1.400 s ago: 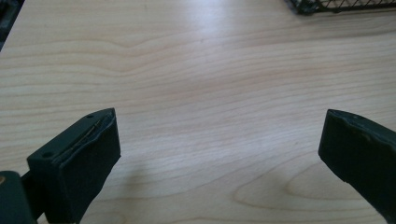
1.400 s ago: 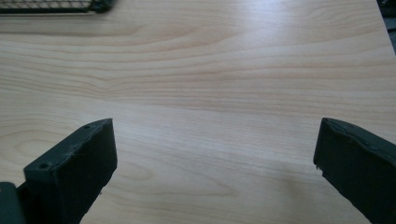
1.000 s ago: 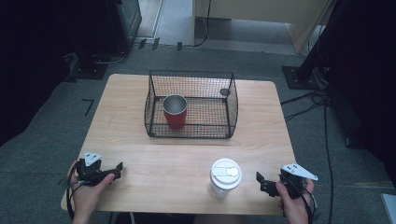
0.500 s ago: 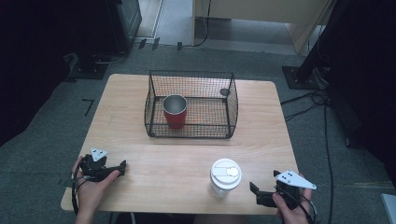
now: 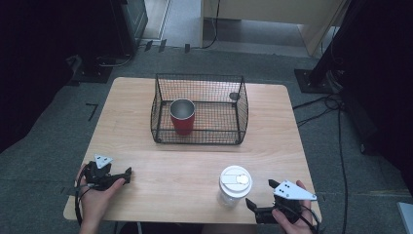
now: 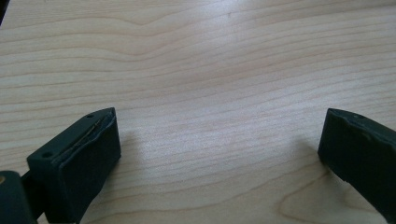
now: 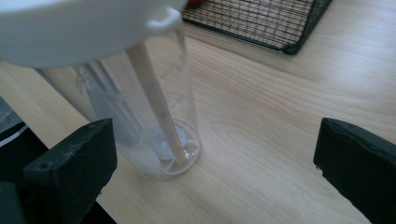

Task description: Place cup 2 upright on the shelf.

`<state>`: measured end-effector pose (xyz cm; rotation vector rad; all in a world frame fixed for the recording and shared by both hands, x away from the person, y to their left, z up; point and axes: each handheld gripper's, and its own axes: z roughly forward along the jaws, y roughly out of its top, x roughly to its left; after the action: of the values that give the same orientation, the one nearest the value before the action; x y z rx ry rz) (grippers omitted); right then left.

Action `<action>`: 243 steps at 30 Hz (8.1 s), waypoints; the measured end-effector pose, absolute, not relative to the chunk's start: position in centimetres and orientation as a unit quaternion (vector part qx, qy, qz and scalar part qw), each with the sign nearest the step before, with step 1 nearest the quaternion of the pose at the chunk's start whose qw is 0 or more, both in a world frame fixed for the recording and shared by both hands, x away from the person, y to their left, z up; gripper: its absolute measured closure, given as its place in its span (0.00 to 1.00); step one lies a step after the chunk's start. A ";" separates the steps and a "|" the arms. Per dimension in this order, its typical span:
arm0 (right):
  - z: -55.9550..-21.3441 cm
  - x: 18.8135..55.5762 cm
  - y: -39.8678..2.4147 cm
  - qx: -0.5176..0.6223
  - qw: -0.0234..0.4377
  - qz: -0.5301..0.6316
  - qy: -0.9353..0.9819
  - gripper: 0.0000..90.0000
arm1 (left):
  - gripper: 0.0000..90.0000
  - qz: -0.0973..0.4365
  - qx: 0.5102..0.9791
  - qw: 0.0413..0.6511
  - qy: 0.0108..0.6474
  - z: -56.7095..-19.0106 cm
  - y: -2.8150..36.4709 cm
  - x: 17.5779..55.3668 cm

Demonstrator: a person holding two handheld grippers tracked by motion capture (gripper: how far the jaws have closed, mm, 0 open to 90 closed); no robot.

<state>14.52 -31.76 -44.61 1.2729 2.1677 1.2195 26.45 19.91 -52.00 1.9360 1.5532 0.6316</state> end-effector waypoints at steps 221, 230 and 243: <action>-41.3 44.7 -19.7 0.509 0.313 0.447 0.665 0.18 | 0.00 0.236 0.724 0.286 0.581 -52.0 19.9 26.4; -41.7 45.0 -19.7 0.521 0.290 0.432 0.677 0.18 | 0.00 0.236 0.725 0.286 0.581 -52.0 19.9 26.4; -42.0 45.5 -19.6 0.503 0.311 0.452 0.667 0.18 | 0.00 0.236 0.725 0.286 0.581 -52.0 19.9 26.5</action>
<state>45.46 -19.57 -41.96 1.3284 1.7617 1.1942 26.45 19.91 -51.99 1.9368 1.5531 0.6305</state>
